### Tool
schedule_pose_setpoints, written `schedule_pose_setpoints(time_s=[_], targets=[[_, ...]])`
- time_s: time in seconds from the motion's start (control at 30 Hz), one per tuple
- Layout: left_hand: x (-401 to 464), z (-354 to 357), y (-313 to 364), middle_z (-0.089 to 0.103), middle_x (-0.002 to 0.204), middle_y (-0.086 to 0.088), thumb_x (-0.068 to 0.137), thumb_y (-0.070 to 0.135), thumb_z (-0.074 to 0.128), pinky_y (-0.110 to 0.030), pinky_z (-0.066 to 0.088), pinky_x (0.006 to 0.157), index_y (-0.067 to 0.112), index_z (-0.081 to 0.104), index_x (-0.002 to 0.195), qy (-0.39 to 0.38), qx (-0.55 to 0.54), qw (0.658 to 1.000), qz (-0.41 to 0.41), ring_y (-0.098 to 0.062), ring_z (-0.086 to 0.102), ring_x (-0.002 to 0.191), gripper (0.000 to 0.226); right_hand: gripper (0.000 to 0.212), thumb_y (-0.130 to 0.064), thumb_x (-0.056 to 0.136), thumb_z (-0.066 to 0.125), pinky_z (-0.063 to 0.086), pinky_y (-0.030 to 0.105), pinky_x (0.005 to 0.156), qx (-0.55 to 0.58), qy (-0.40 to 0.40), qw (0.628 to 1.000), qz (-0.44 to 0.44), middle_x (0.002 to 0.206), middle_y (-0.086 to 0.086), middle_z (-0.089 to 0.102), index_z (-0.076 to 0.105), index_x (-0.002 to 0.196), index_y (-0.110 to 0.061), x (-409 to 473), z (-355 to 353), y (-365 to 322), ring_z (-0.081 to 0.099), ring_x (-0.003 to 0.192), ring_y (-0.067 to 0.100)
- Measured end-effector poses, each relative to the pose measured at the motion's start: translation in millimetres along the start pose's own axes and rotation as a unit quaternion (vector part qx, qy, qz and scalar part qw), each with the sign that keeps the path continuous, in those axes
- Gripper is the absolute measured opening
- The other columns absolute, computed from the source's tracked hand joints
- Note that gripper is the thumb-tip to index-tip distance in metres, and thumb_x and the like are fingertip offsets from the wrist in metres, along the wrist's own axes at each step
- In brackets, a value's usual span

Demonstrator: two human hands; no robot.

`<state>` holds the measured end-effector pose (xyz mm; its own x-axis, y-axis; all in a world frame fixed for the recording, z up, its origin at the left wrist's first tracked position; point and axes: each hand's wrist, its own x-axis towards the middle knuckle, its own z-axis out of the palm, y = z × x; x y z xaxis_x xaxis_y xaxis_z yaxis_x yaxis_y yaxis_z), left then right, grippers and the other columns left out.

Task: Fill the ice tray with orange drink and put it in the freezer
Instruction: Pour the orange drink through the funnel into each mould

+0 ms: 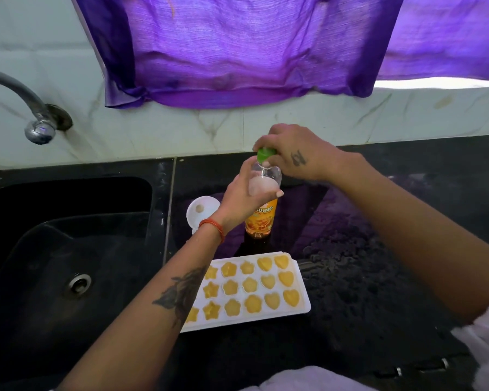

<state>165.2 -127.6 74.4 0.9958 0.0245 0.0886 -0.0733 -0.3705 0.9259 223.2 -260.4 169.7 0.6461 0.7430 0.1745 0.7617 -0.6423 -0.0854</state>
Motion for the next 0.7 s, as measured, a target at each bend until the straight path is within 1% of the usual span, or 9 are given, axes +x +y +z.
schedule_pose_setpoints(time_s=[0.13,0.2,0.27,0.33,0.4,0.47,0.57,0.63,0.7], targets=[[-1.1,4.1,-0.7,0.05,0.133,-0.005,0.074,0.035,0.076,-0.041,0.051,0.093,0.03,0.032,0.134,0.02,0.008,1.0,0.018,-0.022,0.051,0.117,0.075,0.036,-0.034,0.095,0.044,0.038,0.028,0.072,-0.047,0.067,0.996,0.024,0.102,0.011,0.057,0.055,0.114,-0.005,-9.1,13.6,-8.3,0.049,0.084,0.02],[-1.2,6.6,-0.8,0.049,0.134,-0.002,0.074,0.038,0.075,-0.035,0.048,0.092,0.03,0.031,0.134,0.027,0.018,0.999,0.027,-0.016,0.048,0.118,0.075,0.047,-0.046,0.095,0.038,0.035,0.027,0.067,-0.081,0.101,0.988,0.089,0.091,0.009,0.057,0.053,0.105,-0.003,-11.2,20.8,-14.9,0.048,0.076,0.019],[-0.9,6.1,-1.4,0.048,0.134,0.0,0.074,0.039,0.075,-0.03,0.045,0.089,0.028,0.028,0.139,0.022,0.02,0.999,0.025,-0.012,0.045,0.115,0.081,0.053,-0.053,0.093,0.036,0.034,0.029,0.062,-0.111,0.103,0.98,0.128,0.081,0.007,0.054,0.052,0.1,-0.003,-9.3,20.5,-18.3,0.048,0.07,0.021],[0.0,3.9,-3.3,0.048,0.133,-0.002,0.074,0.038,0.076,-0.033,0.049,0.089,0.03,0.03,0.135,0.011,0.01,1.0,0.021,-0.018,0.05,0.116,0.077,0.049,-0.049,0.092,0.043,0.037,0.03,0.065,-0.073,0.064,0.989,0.111,0.089,0.01,0.058,0.053,0.105,-0.003,-5.7,12.9,-16.4,0.052,0.076,0.024],[-0.1,1.9,-4.5,0.049,0.133,-0.005,0.073,0.036,0.077,-0.038,0.052,0.09,0.03,0.031,0.135,0.002,0.004,1.0,0.015,-0.024,0.053,0.115,0.077,0.038,-0.033,0.092,0.05,0.039,0.029,0.076,0.001,0.023,0.998,0.062,0.108,0.013,0.057,0.052,0.122,-0.009,-5.0,6.4,-13.1,0.054,0.093,0.026],[1.1,1.2,-5.8,0.048,0.133,-0.005,0.072,0.037,0.077,-0.039,0.052,0.09,0.03,0.03,0.136,0.003,0.003,1.0,0.013,-0.023,0.053,0.114,0.08,0.034,-0.023,0.093,0.05,0.036,0.026,0.074,0.015,0.044,0.998,0.037,0.108,0.013,0.055,0.053,0.125,-0.012,-8.0,10.1,-15.3,0.052,0.092,0.023],[0.2,4.0,-7.5,0.05,0.132,-0.003,0.073,0.039,0.076,-0.027,0.05,0.081,0.03,0.032,0.132,0.026,0.018,0.999,0.038,-0.019,0.053,0.111,0.074,0.034,-0.03,0.096,0.046,0.036,0.025,0.07,-0.056,0.128,0.986,0.091,0.1,0.013,0.057,0.057,0.116,-0.005,-13.7,26.0,-25.6,0.051,0.086,0.02],[-3.1,9.4,-8.7,0.052,0.131,0.0,0.074,0.042,0.073,-0.015,0.043,0.071,0.035,0.031,0.132,0.044,0.037,0.996,0.062,-0.011,0.051,0.106,0.072,0.046,-0.042,0.096,0.039,0.035,0.025,0.067,-0.125,0.155,0.968,0.153,0.093,0.013,0.058,0.058,0.105,-0.001,-14.2,32.6,-32.3,0.051,0.078,0.02],[-5.2,13.7,-9.8,0.052,0.133,0.001,0.073,0.046,0.073,-0.011,0.038,0.071,0.038,0.026,0.135,0.049,0.045,0.994,0.083,-0.005,0.047,0.105,0.077,0.051,-0.048,0.095,0.036,0.033,0.027,0.064,-0.131,0.162,0.96,0.189,0.088,0.011,0.058,0.059,0.098,-0.002,-12.2,28.6,-35.0,0.046,0.071,0.018]])
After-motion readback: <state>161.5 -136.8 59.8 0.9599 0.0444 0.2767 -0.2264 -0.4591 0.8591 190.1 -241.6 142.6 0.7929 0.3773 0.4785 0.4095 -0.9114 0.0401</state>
